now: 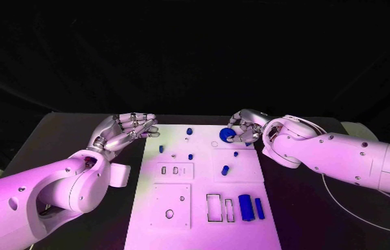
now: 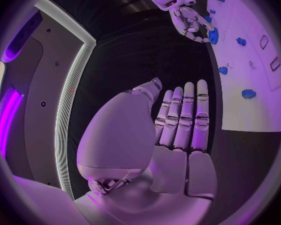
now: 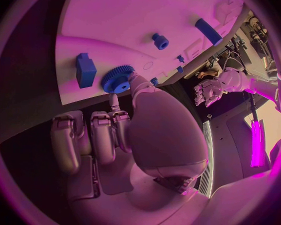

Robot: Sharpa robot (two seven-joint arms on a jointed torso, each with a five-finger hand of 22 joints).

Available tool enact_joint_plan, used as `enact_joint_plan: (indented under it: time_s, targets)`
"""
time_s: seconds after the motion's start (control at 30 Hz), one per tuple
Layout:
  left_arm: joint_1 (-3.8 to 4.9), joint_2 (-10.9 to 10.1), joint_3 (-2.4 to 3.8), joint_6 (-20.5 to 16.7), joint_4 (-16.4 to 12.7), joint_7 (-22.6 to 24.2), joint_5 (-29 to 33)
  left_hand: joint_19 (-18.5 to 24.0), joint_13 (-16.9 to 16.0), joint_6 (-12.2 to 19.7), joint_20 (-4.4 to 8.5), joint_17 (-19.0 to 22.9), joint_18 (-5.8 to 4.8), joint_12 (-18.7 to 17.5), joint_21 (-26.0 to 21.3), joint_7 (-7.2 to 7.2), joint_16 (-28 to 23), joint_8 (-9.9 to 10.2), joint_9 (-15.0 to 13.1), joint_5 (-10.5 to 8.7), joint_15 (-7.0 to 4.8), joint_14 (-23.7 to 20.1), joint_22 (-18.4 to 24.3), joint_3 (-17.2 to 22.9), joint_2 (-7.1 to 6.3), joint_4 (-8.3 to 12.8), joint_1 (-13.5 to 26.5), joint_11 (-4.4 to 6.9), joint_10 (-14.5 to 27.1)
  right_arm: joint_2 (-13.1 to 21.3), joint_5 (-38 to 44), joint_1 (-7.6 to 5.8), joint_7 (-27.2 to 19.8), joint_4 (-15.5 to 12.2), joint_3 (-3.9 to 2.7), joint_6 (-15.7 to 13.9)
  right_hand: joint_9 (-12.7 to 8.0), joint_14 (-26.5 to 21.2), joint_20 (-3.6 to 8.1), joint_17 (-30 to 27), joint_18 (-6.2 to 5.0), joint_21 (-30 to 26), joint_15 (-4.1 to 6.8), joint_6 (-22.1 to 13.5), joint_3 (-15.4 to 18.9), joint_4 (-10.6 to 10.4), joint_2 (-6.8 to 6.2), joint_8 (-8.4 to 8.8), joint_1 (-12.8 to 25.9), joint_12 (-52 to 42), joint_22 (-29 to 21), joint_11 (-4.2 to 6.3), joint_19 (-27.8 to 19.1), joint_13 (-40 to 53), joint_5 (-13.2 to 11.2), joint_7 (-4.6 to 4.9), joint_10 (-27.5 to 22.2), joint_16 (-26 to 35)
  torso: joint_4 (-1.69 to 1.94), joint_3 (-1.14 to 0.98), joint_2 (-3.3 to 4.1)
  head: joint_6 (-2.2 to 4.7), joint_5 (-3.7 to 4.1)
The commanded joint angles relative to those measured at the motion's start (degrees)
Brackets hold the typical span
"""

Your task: Assemble the parts on the task board

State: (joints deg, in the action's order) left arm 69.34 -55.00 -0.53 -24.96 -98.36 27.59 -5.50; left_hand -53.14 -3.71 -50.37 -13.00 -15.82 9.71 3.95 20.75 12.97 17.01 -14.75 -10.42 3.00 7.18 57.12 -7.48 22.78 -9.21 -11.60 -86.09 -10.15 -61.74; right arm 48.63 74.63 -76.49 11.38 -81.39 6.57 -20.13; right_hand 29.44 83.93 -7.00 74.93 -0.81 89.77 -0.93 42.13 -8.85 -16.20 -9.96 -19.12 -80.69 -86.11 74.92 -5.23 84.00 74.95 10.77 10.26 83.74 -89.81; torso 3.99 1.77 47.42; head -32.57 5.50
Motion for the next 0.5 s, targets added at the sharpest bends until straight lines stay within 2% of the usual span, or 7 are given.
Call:
enact_joint_plan:
  time_s: [0.03,0.23,0.33,0.5]
  targets:
    - [0.07,0.0,0.04,1.1,-0.1,0.2,0.1,0.5,-0.1,0.3,-0.09,-0.1,0.65,-0.3,-0.2,0.79,-0.2,0.3,0.1,-0.11,0.2,-0.3,0.1,0.3,0.24,-0.1,0.2,-0.05,0.2,-0.1,1.1,0.08,0.5,0.1,0.01,1.2,-0.1,6.1,-0.29,15.1,0.8,0.2,-0.38,-0.2,-0.3,0.1,0.26,-0.49,-0.6,-0.4,15.1,-0.24,6.0,11.6,0.3,-0.03,2.9,-0.2,0.0,0.01,-0.02,-0.08,0.09]
    - [0.07,0.0,0.04,1.1,-0.1,0.2,0.1,0.5,-0.1,0.3,-0.1,-0.1,0.65,-0.3,-0.2,0.81,-0.2,0.3,0.1,-0.11,0.2,-0.3,0.1,0.4,0.25,-0.1,0.3,-0.06,0.2,-0.1,1.4,0.18,0.6,0.3,0.02,1.6,-0.2,6.1,-0.24,15.1,0.81,0.2,-0.26,1.3,-1.5,0.4,0.98,-1.25,-1.5,-0.9,15.1,-0.04,6.0,12.1,1.4,-0.26,3.2,-0.2,0.0,0.0,0.0,-0.18,0.01]
    - [0.07,0.0,0.04,1.1,-0.1,0.1,0.1,0.5,-0.1,0.3,-0.1,-0.1,0.65,-0.3,-0.2,0.81,-0.2,0.3,0.1,-0.11,0.2,-0.3,0.1,0.4,0.25,-0.1,0.3,-0.06,0.2,-0.1,2.0,0.25,0.8,0.3,0.03,1.9,-0.6,6.1,-0.05,15.1,0.81,0.2,-0.05,2.6,-2.8,0.5,0.93,-1.52,-1.9,-1.2,15.1,0.21,6.0,12.5,4.5,-0.51,3.6,-0.2,-0.04,0.0,-0.04,-0.19,0.01]
    - [0.07,-0.1,0.04,1.1,-0.1,0.1,0.1,0.5,-0.1,0.3,-0.11,-0.1,0.66,-0.3,-0.2,0.82,-0.2,0.3,0.1,-0.11,0.21,-0.3,0.1,0.4,0.26,-0.1,0.3,-0.07,0.2,-0.2,3.9,0.4,1.1,0.2,0.04,1.8,-1.1,6.1,0.08,15.1,0.81,0.2,0.11,3.7,-4.4,0.8,0.98,-1.45,-2.4,-1.8,15.1,0.39,6.0,13.0,5.3,-0.69,4.2,-0.2,0.01,0.02,-0.02,-0.33,-0.01]
